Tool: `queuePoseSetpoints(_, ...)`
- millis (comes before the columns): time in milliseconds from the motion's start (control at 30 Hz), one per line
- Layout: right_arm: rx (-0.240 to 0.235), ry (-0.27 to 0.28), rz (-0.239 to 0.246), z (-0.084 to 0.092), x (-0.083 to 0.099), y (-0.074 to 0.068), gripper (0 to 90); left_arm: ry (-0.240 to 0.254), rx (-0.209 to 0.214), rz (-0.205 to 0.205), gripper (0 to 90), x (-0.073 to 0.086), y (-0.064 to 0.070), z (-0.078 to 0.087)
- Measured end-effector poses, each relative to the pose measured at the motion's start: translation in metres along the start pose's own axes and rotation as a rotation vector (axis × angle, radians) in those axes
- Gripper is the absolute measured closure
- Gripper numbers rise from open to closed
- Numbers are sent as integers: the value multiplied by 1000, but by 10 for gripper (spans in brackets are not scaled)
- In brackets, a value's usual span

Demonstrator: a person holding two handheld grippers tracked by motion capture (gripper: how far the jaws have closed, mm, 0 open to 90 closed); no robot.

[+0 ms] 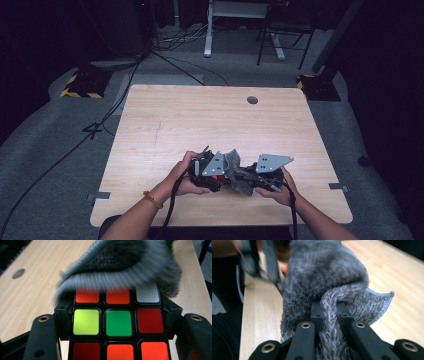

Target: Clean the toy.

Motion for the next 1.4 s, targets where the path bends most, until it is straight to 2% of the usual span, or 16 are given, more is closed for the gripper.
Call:
queuePoseSetpoints(67,16,12,3,2,-2,1,804,5,0,3,334,-1,0,0)
queuePoseSetpoints(133,24,12,-17,1,-1,4,803,22,16,0,334,-3,2,2)
queuePoseSetpoints(233,31,-22,-40,-6,6,11,803,27,16,-5,334,-5,4,3)
queuePoseSetpoints(267,34,-55,-43,-10,11,13,803,33,19,-6,334,-6,4,4)
queuePoseSetpoints(333,35,-88,-45,-16,19,16,803,51,17,0,334,-7,4,7)
queuePoseSetpoints(400,12,-107,-57,-20,24,16,802,90,24,12,334,-10,2,12)
queuePoseSetpoints(467,-14,-100,-70,-22,25,14,802,99,15,9,334,-11,0,15)
queuePoseSetpoints(533,-39,-64,-69,-19,19,10,803,107,15,16,333,-10,-1,16)
queuePoseSetpoints(600,-31,-59,-63,-17,17,10,804,133,40,33,332,-10,-2,18)
queuePoseSetpoints(633,-43,-38,-78,-16,16,10,804,138,44,30,331,-10,-3,18)
queuePoseSetpoints(833,-82,19,-110,-7,14,12,805,114,6,-9,327,-8,0,19)
queuePoseSetpoints(933,-82,34,-98,-3,13,11,806,99,-12,-29,326,-9,1,19)
queuePoseSetpoints(1100,-104,89,-119,6,8,11,806,38,-18,-24,326,-2,0,10)
queuePoseSetpoints(1200,-86,84,-102,5,6,9,806,-13,-37,-43,329,0,1,2)
queuePoseSetpoints(1333,-73,85,-86,4,4,8,805,-38,-19,-24,331,4,1,-5)
queuePoseSetpoints(1400,-39,66,-63,1,5,8,804,-46,-23,-23,332,5,0,-6)
Point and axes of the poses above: each handheld gripper's, and its own axes: z roughly backward along the jaws, x roughly out of its underside, y roughly to its right, the point moved 8 cm from there along -z, roughly forward along the jaws, and after that the axes turned 8 degrees about -y, right-handed, at the moved point
